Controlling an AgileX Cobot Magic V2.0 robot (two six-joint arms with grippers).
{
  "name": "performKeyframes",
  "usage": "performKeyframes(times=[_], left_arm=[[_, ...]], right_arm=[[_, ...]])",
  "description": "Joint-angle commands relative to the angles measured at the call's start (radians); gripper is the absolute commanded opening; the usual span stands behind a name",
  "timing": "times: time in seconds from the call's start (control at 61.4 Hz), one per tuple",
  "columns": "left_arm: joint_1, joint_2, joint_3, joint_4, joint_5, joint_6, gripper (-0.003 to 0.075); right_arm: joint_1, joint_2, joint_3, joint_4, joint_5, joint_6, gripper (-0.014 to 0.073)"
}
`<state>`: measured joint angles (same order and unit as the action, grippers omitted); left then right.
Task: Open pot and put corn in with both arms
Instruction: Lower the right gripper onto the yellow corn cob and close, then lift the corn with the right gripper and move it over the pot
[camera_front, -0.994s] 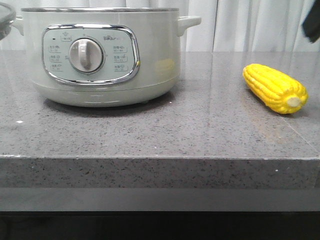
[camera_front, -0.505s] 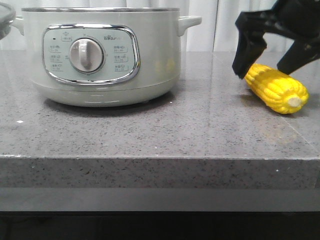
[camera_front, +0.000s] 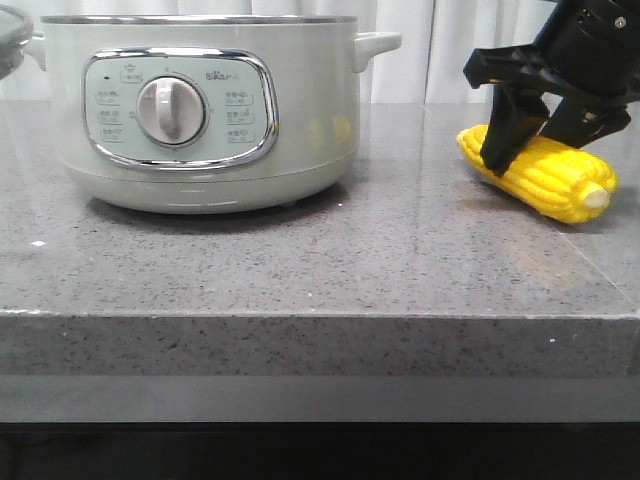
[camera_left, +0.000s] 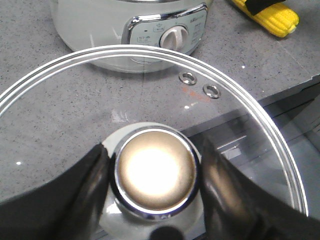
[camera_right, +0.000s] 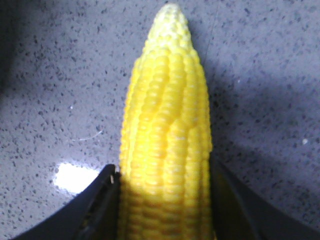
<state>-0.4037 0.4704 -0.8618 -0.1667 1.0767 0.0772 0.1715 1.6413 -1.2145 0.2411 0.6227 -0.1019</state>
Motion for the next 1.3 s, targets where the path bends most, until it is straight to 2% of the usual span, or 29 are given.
performKeyframes(times=[0.0, 0.196, 0.326, 0.668, 0.929, 1.011, 1.157, 1.288], left_arm=[[-0.007, 0.003, -0.034, -0.029, -0.129, -0.009, 0.0241], [-0.007, 0.003, -0.034, -0.039, -0.129, -0.009, 0.0241], [-0.007, 0.003, -0.034, -0.041, -0.129, -0.009, 0.0241], [-0.007, 0.003, -0.034, -0.046, -0.129, -0.009, 0.0241], [-0.007, 0.003, -0.034, -0.046, -0.129, -0.009, 0.0241], [-0.007, 0.003, -0.034, -0.046, -0.129, -0.009, 0.0241], [-0.007, 0.003, -0.034, -0.046, -0.129, -0.009, 0.0241], [-0.007, 0.003, -0.034, -0.046, -0.129, -0.009, 0.0241]], right_arm=[[-0.002, -0.054, -0.071, 0.010, -0.026, -0.013, 0.0266], [0.003, -0.119, -0.211, 0.013, -0.004, -0.013, 0.0266], [0.060, -0.106, -0.361, 0.018, 0.046, -0.044, 0.0266], [0.304, 0.147, -0.776, 0.035, 0.124, -0.068, 0.0266], [0.370, 0.286, -0.895, 0.049, 0.165, -0.068, 0.0270], [0.371, 0.300, -0.894, 0.051, 0.192, -0.068, 0.0325], [0.371, 0.304, -0.894, 0.051, 0.246, -0.068, 0.0538], [0.371, 0.304, -0.894, 0.051, 0.251, -0.068, 0.0601]])
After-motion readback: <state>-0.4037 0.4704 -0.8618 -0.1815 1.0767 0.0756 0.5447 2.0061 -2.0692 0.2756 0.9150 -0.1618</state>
